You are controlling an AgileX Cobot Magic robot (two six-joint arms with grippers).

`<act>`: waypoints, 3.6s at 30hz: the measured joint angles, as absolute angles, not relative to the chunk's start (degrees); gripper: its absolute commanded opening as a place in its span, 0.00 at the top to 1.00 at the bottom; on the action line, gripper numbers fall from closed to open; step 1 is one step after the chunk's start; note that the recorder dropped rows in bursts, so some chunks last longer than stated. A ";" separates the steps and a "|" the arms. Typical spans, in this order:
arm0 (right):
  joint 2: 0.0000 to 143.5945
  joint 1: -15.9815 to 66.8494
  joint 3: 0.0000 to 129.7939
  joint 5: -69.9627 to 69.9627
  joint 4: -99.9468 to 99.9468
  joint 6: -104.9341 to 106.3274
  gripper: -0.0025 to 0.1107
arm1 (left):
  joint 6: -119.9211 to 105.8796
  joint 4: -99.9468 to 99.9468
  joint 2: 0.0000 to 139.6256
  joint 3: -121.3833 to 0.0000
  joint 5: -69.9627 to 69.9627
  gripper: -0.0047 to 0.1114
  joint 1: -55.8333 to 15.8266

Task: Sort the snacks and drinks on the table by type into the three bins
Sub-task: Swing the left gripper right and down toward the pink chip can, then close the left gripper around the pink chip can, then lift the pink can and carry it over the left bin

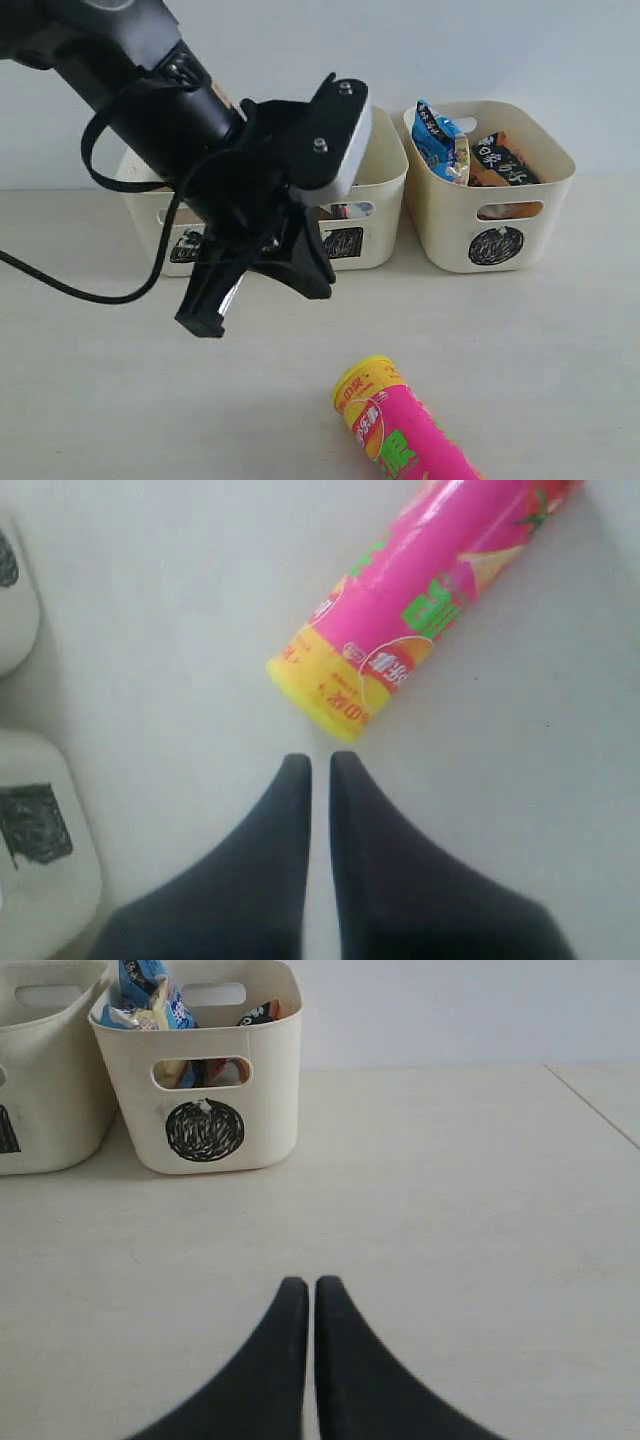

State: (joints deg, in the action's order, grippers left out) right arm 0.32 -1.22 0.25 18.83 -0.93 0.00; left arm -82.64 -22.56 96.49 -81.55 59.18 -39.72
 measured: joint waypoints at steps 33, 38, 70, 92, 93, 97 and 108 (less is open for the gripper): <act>0.32 -1.22 0.25 18.83 -0.93 0.00 0.98 | -87.20 -15.47 112.29 -81.69 51.28 0.30 -54.67; 0.32 -1.22 0.25 18.83 -0.93 0.00 0.98 | -85.64 -15.24 114.90 -85.15 51.74 0.30 -54.67; 0.32 -1.22 0.25 18.83 -0.93 0.00 0.98 | -86.89 -11.98 124.90 -89.09 48.80 0.92 -54.67; 0.32 -1.22 0.25 18.83 -0.93 0.00 0.98 | -73.49 -7.41 108.87 -89.09 50.39 0.92 -54.67; 0.32 -1.22 0.25 18.83 -0.93 0.00 0.98 | -72.06 -6.48 108.26 -89.09 50.54 0.92 -54.52; 0.32 -1.22 0.25 18.83 -0.93 0.00 0.98 | -65.44 -2.98 106.26 -89.09 51.27 0.92 -52.11; 0.32 -1.22 0.25 18.83 -0.93 0.00 0.98 | -53.13 -1.41 103.68 -89.09 52.50 0.92 -40.37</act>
